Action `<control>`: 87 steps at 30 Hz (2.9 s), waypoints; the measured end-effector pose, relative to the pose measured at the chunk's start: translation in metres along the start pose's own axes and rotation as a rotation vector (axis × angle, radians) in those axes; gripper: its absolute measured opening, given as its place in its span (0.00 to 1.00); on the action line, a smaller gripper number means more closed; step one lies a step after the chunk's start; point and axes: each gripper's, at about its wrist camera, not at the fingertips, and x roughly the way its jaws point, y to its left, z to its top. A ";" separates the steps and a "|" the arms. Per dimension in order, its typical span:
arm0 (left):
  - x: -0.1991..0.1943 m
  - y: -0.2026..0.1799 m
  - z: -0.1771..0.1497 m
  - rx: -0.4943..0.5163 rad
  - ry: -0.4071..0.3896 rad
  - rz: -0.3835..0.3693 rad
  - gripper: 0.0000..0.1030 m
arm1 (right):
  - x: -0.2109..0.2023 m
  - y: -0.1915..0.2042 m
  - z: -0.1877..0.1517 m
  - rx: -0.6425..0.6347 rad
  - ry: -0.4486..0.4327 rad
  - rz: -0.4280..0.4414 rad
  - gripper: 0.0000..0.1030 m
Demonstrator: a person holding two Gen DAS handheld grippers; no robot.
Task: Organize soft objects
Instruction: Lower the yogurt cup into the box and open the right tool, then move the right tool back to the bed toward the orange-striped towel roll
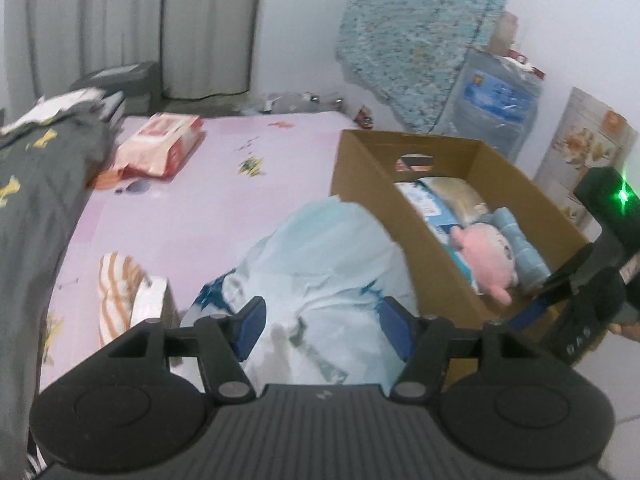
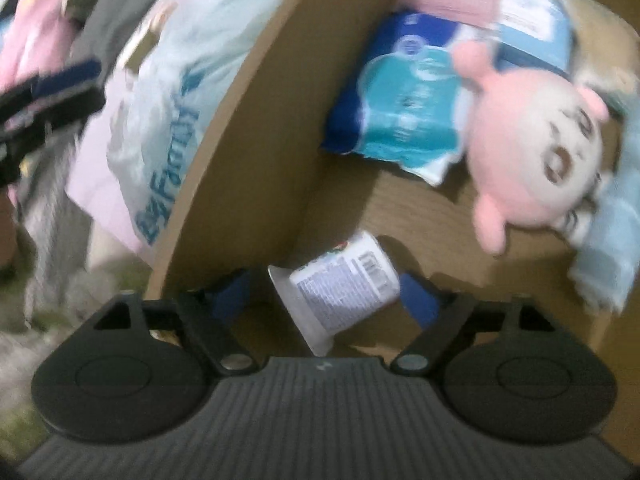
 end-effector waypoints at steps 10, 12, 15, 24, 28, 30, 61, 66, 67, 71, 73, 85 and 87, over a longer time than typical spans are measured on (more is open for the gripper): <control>0.010 0.004 -0.008 -0.034 0.025 -0.002 0.62 | -0.006 -0.041 -0.003 0.120 -0.095 0.112 0.64; 0.013 0.004 -0.008 -0.039 0.029 -0.008 0.62 | -0.008 -0.071 -0.008 0.247 -0.126 0.225 0.63; 0.015 0.003 -0.010 -0.047 0.034 -0.020 0.62 | -0.007 -0.105 -0.020 0.404 -0.157 0.356 0.63; 0.017 0.004 -0.015 -0.071 0.043 -0.046 0.62 | -0.039 -0.139 -0.054 0.483 -0.235 0.279 0.64; 0.017 0.008 -0.017 -0.094 0.054 -0.061 0.62 | -0.039 -0.151 -0.071 0.538 -0.271 0.269 0.59; 0.016 0.008 -0.017 -0.099 0.054 -0.060 0.62 | -0.037 -0.156 -0.074 0.571 -0.300 0.296 0.50; -0.015 0.031 -0.040 -0.129 0.011 0.009 0.63 | 0.007 -0.101 -0.058 0.609 -0.252 0.435 0.38; -0.026 0.040 -0.046 -0.131 -0.032 0.031 0.66 | -0.012 -0.084 -0.052 0.580 -0.249 0.292 0.45; -0.029 0.043 -0.047 -0.132 -0.041 0.038 0.66 | -0.020 -0.082 -0.051 0.571 -0.268 0.273 0.47; -0.042 0.054 -0.052 -0.133 -0.084 0.087 0.66 | -0.062 -0.066 -0.044 0.523 -0.389 0.212 0.49; -0.049 0.060 -0.054 -0.127 -0.115 0.130 0.66 | -0.083 -0.054 -0.036 0.478 -0.448 0.180 0.50; -0.031 0.072 -0.056 -0.067 -0.144 0.243 0.56 | -0.072 0.068 0.082 0.206 -0.399 0.379 0.51; -0.025 0.073 -0.056 -0.054 -0.149 0.255 0.53 | -0.057 0.084 0.104 0.194 -0.353 0.412 0.51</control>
